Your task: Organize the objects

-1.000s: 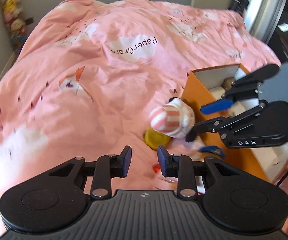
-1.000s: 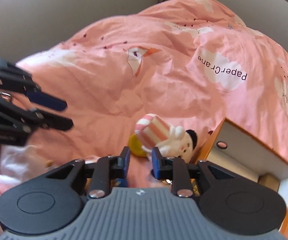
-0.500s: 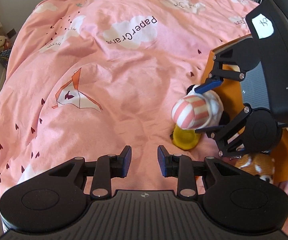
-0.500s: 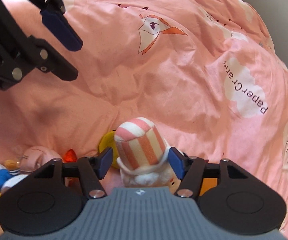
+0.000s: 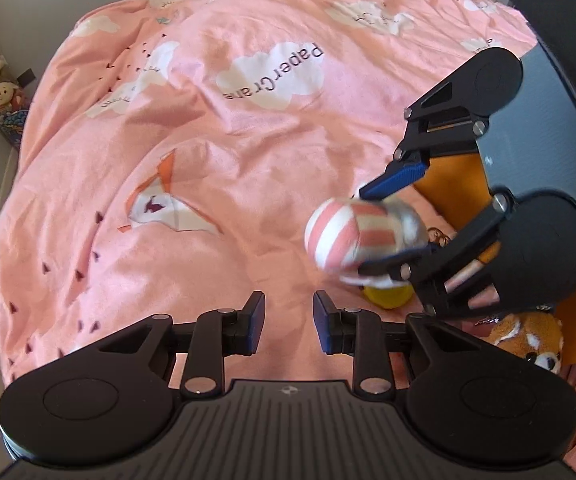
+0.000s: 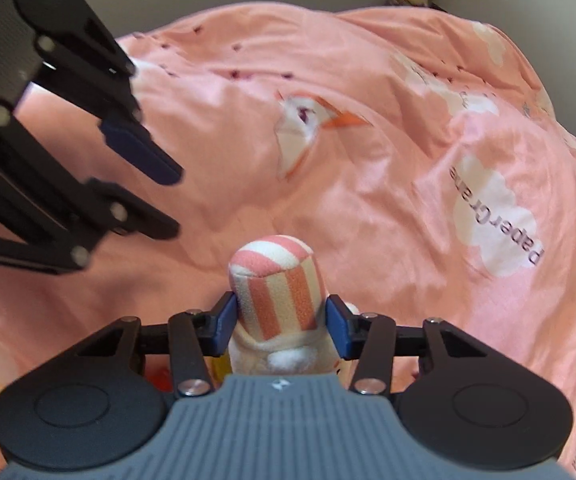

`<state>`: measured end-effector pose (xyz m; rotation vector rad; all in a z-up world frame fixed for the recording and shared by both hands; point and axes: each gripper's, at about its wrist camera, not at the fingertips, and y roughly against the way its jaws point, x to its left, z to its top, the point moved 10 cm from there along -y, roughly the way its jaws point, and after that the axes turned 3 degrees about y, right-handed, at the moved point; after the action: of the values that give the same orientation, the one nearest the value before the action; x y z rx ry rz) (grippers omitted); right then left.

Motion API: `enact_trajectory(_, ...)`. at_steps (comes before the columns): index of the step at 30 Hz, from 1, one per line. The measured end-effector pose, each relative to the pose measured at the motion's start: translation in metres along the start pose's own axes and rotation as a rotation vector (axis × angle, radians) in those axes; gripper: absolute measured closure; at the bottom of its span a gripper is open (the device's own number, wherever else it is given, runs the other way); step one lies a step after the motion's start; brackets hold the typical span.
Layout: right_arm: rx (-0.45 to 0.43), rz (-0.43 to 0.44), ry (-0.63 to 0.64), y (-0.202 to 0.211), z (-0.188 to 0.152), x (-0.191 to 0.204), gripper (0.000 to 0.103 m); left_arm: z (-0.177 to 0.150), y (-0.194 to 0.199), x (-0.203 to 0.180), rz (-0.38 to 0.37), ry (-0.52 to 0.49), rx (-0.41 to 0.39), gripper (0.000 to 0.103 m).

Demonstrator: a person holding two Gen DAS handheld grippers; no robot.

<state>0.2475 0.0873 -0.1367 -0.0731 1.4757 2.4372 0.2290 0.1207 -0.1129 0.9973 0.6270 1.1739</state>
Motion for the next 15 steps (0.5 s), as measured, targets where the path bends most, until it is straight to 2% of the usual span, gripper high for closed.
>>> enact_trajectory(2,-0.019,0.012,0.045,-0.001,0.007,0.011,0.053,-0.003,0.000,0.008,0.047,-0.002,0.030,0.070)
enact_trajectory(4,-0.027,0.023,0.059,-0.004,0.013,0.019,0.053,-0.006,0.002,0.014,0.062,-0.007,0.038,0.070)
enact_trajectory(6,-0.033,0.072,0.045,-0.007,0.018,0.027,0.053,-0.008,0.003,0.019,0.072,0.002,0.045,0.070)
enact_trajectory(9,-0.025,0.121,0.011,-0.013,0.021,0.033,0.053,-0.011,0.006,0.021,0.067,0.008,0.045,0.070)
enact_trajectory(15,-0.032,0.103,-0.012,0.001,0.024,0.021,0.052,-0.008,0.014,0.009,0.018,-0.014,0.011,0.070)
